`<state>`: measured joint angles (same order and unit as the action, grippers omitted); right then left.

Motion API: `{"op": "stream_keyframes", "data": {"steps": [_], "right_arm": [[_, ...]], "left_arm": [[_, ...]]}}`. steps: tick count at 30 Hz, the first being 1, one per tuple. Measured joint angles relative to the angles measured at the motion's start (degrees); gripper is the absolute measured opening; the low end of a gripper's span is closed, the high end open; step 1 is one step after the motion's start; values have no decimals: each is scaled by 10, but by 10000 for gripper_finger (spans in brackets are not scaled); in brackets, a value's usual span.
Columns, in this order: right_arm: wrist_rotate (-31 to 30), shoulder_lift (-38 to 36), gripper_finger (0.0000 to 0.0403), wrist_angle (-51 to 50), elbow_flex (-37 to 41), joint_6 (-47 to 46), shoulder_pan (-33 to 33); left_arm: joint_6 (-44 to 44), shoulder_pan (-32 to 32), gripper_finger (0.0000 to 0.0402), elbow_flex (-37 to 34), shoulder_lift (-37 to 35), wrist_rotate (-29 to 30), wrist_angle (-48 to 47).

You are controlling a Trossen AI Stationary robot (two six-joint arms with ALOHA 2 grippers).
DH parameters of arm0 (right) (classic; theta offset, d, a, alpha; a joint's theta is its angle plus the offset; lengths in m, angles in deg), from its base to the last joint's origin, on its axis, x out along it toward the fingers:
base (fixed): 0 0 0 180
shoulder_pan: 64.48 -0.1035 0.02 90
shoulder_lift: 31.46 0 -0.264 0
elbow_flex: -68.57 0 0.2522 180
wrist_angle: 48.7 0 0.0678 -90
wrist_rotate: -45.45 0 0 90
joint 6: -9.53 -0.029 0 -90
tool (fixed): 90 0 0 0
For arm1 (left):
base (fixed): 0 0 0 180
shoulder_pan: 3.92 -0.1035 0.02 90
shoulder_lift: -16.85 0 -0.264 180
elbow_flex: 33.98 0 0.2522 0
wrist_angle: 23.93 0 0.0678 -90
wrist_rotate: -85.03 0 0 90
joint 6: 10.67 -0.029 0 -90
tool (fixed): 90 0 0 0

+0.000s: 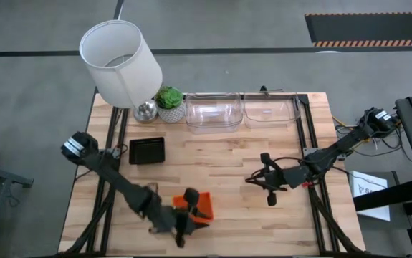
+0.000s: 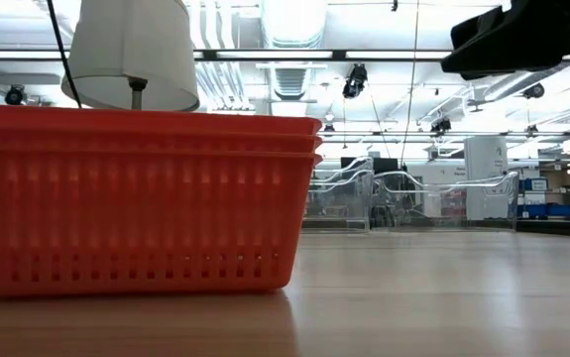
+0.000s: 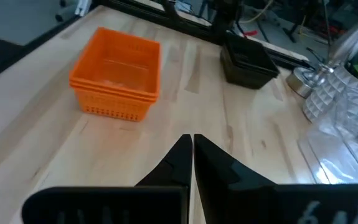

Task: Stack baskets by color
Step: Stack the transparent bin on the stacked transparent bins

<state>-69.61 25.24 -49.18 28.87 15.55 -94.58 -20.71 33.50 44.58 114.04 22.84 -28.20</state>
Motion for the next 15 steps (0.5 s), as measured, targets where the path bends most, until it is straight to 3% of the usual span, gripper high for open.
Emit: {"op": "stream_keyframes", "data": {"steps": [2,5,11,15], "right_arm": [[0,0,9,-1,0,-2,6],[0,0,9,-1,0,-13,19],[5,0,9,-10,-1,-15,71],[66,0,9,-11,-4,-12,138]], "left_arm": [[-36,-27,76,-63,-22,-51,103],[-45,-69,58,-146,-57,-84,191],[-43,-141,33,-256,-149,-99,250],[-55,-182,25,-310,-220,-123,242]]}}
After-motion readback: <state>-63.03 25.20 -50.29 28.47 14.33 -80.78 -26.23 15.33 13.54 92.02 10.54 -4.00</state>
